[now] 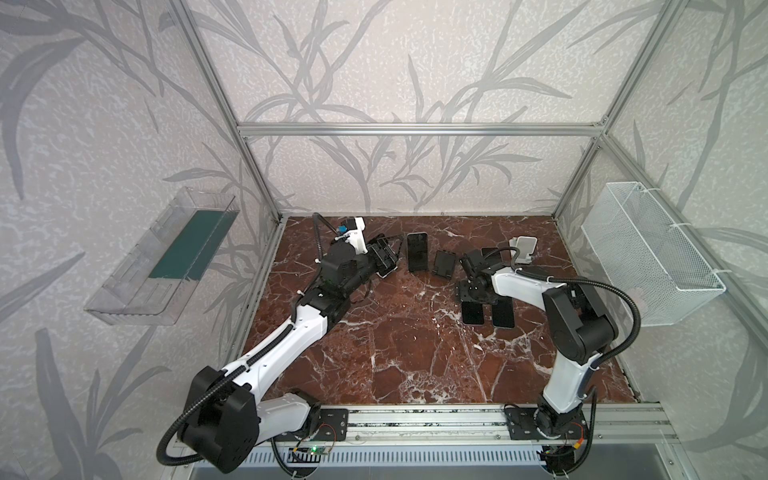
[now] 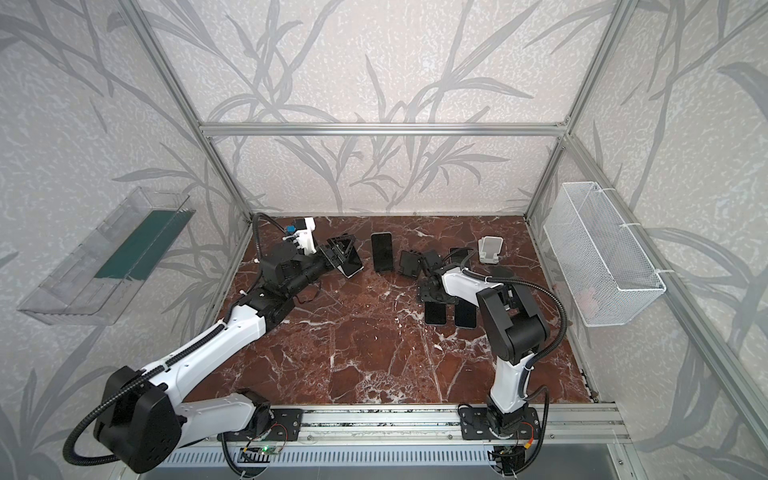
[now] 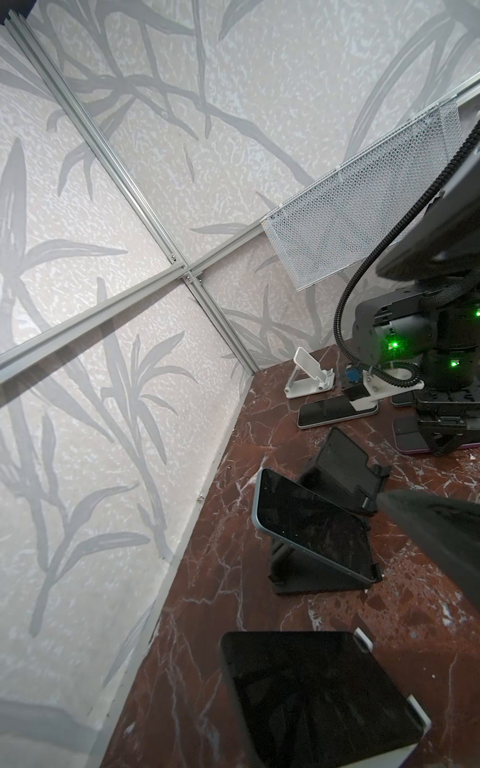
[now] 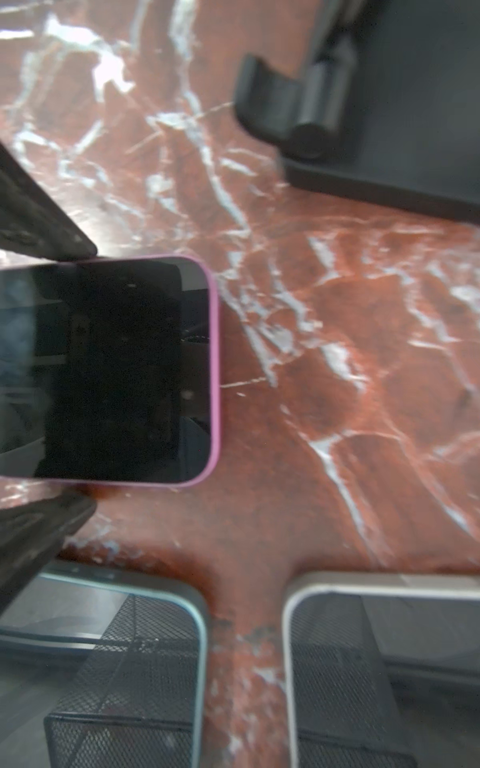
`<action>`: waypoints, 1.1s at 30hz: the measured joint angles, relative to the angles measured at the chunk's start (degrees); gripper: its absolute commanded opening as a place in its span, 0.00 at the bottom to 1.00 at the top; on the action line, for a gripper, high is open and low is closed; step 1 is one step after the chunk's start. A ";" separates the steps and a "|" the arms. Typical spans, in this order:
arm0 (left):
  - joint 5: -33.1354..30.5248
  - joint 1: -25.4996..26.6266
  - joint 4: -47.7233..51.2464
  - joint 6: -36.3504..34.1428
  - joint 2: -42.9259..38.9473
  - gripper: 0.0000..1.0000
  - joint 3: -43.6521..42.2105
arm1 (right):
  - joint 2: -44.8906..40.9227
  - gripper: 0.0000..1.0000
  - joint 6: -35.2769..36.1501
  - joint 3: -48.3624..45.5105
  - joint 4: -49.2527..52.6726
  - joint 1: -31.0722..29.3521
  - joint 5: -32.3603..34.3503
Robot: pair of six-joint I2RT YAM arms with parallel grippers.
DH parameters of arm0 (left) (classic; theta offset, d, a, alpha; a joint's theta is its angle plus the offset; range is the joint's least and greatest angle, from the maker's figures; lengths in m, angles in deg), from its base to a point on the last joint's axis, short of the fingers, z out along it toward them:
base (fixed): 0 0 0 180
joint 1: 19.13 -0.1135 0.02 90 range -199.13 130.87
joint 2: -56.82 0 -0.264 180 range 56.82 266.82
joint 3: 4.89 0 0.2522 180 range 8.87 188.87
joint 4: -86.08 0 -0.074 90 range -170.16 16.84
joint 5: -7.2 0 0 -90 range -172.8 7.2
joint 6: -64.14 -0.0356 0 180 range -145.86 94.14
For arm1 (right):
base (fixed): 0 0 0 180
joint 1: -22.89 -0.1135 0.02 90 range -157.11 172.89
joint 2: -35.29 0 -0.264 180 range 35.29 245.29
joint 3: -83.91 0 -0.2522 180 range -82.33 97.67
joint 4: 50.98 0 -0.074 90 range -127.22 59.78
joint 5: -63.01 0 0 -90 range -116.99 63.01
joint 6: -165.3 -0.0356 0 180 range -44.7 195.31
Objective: Remove the phone from the phone stand
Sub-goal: 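Open the right gripper and raise it off the purple-edged phone, then move the right gripper to the teal-edged phone on its black stand and grasp it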
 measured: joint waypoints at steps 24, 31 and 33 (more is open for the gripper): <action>-33.31 -4.79 4.31 -7.96 -11.23 0.99 -7.63 | -40.63 0.83 6.19 -27.41 -33.59 -6.60 -2.47; -31.41 -8.02 4.70 -2.93 -8.66 0.99 -7.61 | -35.95 0.77 7.39 -25.44 -39.39 -7.32 -7.23; -30.64 -8.48 5.05 -1.99 -7.65 0.99 -7.61 | -33.11 0.76 7.65 -22.21 -40.19 -8.26 -6.69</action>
